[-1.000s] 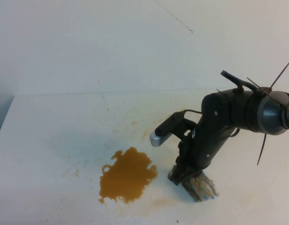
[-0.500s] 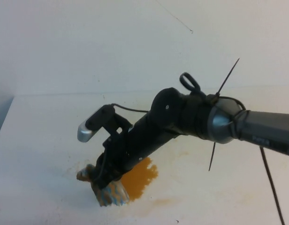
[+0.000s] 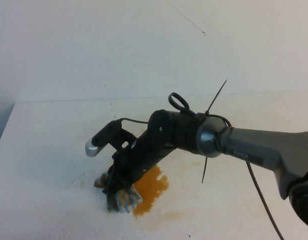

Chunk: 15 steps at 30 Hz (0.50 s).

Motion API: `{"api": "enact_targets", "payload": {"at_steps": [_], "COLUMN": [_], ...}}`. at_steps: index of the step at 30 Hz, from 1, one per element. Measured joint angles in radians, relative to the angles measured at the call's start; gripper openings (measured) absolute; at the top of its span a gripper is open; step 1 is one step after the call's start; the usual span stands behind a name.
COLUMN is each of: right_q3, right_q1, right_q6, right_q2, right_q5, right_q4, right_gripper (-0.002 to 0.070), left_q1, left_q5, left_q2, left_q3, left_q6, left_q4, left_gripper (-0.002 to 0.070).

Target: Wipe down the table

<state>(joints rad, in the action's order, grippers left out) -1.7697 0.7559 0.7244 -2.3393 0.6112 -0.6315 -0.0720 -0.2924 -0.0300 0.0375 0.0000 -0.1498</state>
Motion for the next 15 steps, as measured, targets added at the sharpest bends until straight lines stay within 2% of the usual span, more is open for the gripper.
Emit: {"api": "enact_targets", "payload": {"at_steps": [5,15], "right_q3": [-0.105,-0.152], "right_q1": [-0.051,-0.137], "right_q6": [-0.152,-0.177], "right_q2": [-0.045,-0.058], "right_q5": [0.028,0.089], "right_q4": [0.157,0.201], "right_gripper": [0.0035,0.0034], "left_q1": [0.000,0.000], "left_q5": [0.000,0.000], "left_q2": [0.000,0.000], "left_q3": [0.000,0.000], "left_q6": [0.000,0.000], "left_q4": [0.000,0.000], "left_gripper": [0.0000,0.0000]}}
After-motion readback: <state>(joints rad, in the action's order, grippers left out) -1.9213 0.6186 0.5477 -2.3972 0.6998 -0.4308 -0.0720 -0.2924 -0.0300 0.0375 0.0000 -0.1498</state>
